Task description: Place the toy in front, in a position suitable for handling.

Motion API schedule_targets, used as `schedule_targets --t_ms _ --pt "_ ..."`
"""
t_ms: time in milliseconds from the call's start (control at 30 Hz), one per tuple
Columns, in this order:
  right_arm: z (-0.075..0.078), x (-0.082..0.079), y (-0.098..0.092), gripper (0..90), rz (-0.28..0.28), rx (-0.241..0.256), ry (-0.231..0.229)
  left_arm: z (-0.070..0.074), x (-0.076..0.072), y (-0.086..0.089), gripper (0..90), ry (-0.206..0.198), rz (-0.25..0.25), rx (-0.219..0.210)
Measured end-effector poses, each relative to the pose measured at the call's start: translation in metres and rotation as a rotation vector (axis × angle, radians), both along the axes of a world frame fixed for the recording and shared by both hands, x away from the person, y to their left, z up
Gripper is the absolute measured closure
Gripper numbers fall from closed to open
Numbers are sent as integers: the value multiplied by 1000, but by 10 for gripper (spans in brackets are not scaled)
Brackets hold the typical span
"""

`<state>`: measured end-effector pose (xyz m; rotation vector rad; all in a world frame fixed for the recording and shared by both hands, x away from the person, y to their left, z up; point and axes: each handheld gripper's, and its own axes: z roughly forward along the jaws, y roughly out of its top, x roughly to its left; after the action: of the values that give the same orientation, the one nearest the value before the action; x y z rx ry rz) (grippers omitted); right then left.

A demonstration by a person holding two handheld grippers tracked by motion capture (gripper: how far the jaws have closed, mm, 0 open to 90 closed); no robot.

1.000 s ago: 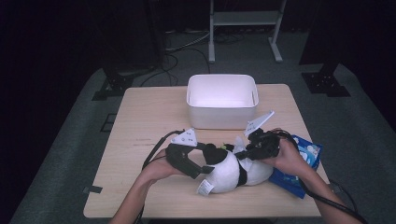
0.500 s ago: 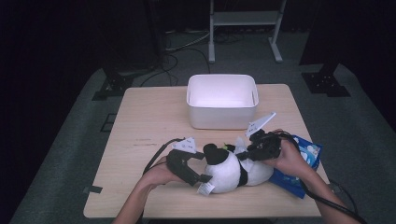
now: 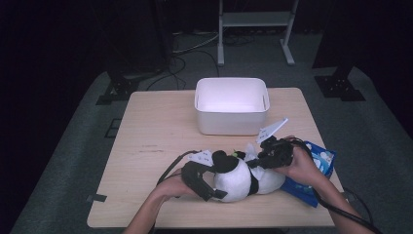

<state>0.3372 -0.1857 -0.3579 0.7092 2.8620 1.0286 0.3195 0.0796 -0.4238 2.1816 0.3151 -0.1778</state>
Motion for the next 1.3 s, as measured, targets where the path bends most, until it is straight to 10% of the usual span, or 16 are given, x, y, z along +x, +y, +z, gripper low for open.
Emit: schedule_targets --t_ms 500,767,1300 --pt "-1 0 -1 825 -8 2 8 -10 -3 -5 20 -18 8 12" --pt "1 1 -3 827 -20 4 -6 -5 1 3 258 -28 44 -38" --pt "5 2 -10 836 -39 162 14 30 5 22 352 -95 68 -41"
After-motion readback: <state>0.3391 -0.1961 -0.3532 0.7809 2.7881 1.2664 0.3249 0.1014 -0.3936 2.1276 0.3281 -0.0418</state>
